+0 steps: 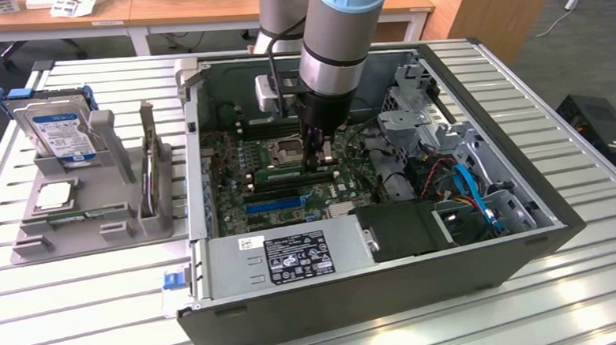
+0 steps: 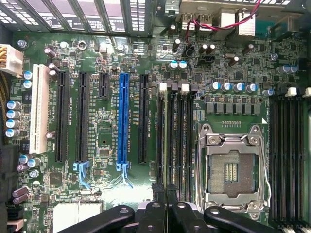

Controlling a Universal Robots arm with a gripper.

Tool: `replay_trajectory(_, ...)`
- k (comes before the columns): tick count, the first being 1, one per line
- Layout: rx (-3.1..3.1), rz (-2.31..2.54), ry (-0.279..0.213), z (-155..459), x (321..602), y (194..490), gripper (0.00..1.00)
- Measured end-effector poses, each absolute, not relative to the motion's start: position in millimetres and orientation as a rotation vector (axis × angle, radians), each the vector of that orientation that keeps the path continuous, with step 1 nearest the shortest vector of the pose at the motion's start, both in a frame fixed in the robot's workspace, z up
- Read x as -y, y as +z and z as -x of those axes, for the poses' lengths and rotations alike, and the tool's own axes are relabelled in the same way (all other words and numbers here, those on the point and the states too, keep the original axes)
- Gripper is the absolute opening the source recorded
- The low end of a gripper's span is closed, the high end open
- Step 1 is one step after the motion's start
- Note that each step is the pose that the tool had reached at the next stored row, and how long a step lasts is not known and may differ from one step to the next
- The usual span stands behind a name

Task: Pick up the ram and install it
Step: 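Insert the ram into the slot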

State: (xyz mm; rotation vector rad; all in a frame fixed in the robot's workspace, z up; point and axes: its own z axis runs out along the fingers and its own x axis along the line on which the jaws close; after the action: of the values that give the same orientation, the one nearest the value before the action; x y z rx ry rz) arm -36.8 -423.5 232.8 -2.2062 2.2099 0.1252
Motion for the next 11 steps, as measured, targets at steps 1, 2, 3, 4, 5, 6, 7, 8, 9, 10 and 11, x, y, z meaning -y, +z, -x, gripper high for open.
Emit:
replay_trajectory(1,-2.210,2.206,0.125,36.8,423.6,232.8,0.12)
replay_trajectory(2,-2.210,2.206,0.125,36.8,423.6,232.8,0.12)
replay_trajectory(3,-2.210,2.206,0.125,36.8,423.6,232.8,0.12)
replay_trajectory(4,-2.210,2.206,0.125,36.8,423.6,232.8,0.12)
replay_trajectory(5,-2.210,2.206,0.126,36.9,423.7,232.8,0.12)
replay_trajectory(6,-2.210,2.205,0.127,36.9,423.8,232.9,0.12)
replay_trajectory(7,-2.209,2.204,0.128,36.9,423.8,232.9,0.12)
replay_trajectory(8,-2.207,2.204,0.130,36.8,423.8,232.9,0.12)
replay_trajectory(9,-2.207,2.204,0.131,36.8,423.8,232.8,0.12)
replay_trajectory(10,-2.206,2.204,0.131,36.8,423.7,232.8,0.12)
replay_trajectory(11,-2.205,2.205,0.132,36.8,423.8,232.8,0.12)
